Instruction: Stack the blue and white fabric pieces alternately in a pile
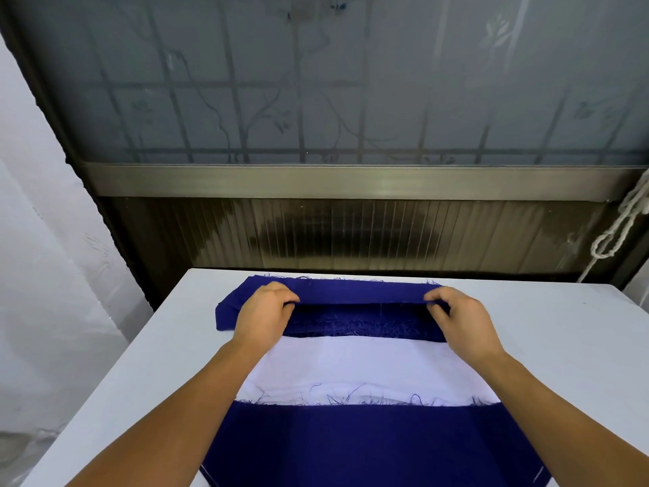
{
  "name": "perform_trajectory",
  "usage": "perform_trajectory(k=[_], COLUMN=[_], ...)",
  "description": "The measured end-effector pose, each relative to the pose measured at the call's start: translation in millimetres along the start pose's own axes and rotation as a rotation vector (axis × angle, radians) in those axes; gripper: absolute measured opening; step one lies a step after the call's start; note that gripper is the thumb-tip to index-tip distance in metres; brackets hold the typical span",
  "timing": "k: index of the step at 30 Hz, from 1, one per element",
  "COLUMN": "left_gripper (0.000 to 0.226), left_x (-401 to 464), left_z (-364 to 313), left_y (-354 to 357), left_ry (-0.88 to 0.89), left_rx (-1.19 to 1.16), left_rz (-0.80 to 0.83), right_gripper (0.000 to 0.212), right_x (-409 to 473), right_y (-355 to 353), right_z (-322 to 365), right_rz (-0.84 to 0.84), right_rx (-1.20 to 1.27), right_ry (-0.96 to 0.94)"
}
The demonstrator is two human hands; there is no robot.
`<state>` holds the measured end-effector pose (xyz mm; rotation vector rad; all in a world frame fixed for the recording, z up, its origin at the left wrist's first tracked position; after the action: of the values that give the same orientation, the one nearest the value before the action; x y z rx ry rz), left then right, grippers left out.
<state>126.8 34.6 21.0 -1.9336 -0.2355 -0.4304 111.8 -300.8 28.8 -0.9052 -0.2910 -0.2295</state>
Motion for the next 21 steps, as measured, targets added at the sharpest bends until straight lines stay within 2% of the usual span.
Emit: perform_trajectory(k=[4,8,11,13,15,17,19,21], left_gripper=[0.019,0.012,0.008,0.008,0.007,0.008,0.013,0.018], left_x=[-14.9,-44.6,-68.4,-79.4,-87.5,-94.2,-98.5,-98.0], left_z=[-9.7,-17.7,-13.0,-7.6,-3.9,-2.8,-2.2,-1.2], left_y=[-39.0,-86.7,-113.6,-122.7,-120.3,-110.9,-99.7,-95.7], left_ry=[0.113,0.174,0.157,0.103,0.065,0.08,0.078,0.054], left_rx=[0.055,0.063,-0.052,-0.199,-0.27,-0.243,-0.2,-0.183], left_rz=[-0.142,-0.17,0.031,0.315,0.614,0.789,0.839,0.744], right_gripper=[0.017,0.018,0.017,0.015,0.013,0.011,0.013,0.015], right_x=[-18.7,-51.1,-75.4,-84.9,-90.3,-94.7,-96.5,-94.6], right_y=[-25.6,-58.8,-80.2,-85.4,-81.8,-71.7,-61.1,-58.8], right_z=[20.3,32.8,33.3,28.4,21.3,15.4,11.8,12.7], right_rz=[-0.141,-0.078,0.16,0.388,0.576,0.665,0.671,0.578], right_rx=[-0.085,0.041,0.219,0.321,0.323,0.221,0.15,0.135], right_ry=[-0.183,-0.119,-0.052,0.033,0.113,0.135,0.125,0.088])
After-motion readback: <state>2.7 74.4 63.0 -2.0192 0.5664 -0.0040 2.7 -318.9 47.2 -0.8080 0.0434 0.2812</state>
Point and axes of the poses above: each hand's wrist, its own x-axis towards the middle knuckle, its own y-axis out of the palm, z = x × y, the point moved 2 cm from there along x, towards the middle knuckle, and after that the axes turned 4 degrees about -z, right-handed, at the moved point
